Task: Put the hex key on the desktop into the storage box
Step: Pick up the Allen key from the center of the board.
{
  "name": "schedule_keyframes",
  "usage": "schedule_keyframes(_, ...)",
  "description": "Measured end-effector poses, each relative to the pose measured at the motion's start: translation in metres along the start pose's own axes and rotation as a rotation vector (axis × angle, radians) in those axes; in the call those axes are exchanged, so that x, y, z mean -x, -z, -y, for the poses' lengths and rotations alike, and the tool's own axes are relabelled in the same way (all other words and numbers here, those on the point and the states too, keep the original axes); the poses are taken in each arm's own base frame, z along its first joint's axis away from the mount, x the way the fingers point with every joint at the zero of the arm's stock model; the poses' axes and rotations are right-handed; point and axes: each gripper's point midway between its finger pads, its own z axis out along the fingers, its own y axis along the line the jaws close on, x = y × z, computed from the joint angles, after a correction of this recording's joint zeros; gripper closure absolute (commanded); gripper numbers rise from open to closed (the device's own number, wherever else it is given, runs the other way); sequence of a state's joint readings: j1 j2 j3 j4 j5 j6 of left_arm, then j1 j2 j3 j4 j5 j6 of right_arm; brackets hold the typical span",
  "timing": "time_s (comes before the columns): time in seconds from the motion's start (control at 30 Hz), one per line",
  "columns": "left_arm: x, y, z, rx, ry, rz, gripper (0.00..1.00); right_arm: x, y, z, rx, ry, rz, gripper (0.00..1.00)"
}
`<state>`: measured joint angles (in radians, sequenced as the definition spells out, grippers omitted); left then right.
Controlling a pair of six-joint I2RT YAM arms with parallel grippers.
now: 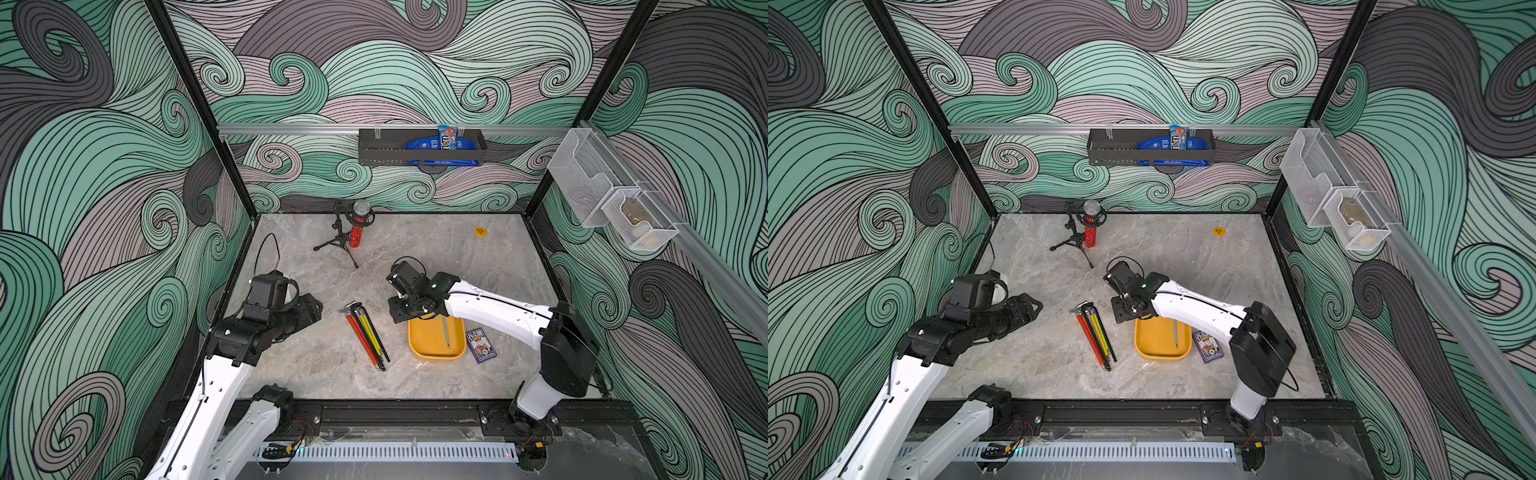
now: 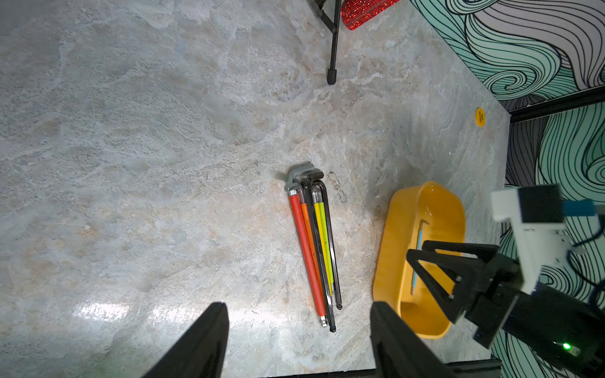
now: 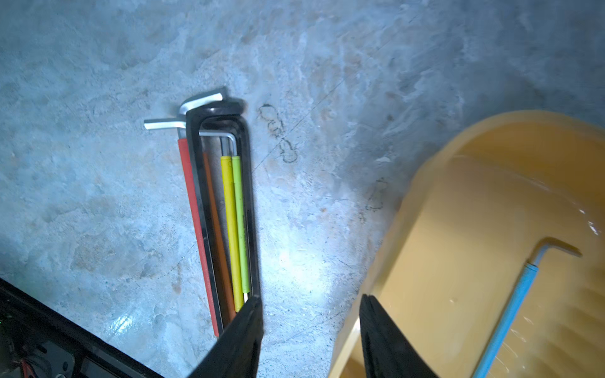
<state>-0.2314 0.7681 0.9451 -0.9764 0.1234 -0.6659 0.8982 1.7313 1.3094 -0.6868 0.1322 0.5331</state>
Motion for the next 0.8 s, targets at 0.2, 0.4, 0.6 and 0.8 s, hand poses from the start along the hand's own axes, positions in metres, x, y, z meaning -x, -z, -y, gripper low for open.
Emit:
schedule_keyframes(0.2, 0.003, 0.002, 0.000, 0.003, -0.001, 0.012, 0.28, -0.007, -0.036, -0.027, 0.003, 0.082, -0.087, 0.57)
schedule_keyframes(0.4, 0.003, 0.005, 0.000, -0.001, -0.001, 0.021, 0.28, -0.009, -0.053, -0.041, 0.004, 0.134, -0.121, 0.61)
schedule_keyframes(0.6, 0.003, 0.005, 0.000, -0.002, 0.001, 0.022, 0.28, -0.010, -0.067, -0.043, -0.006, 0.156, -0.143, 0.66)
schedule_keyframes(0.8, 0.003, 0.005, 0.001, -0.003, 0.002, 0.021, 0.28, -0.017, -0.082, -0.041, -0.022, 0.163, -0.179, 0.70)
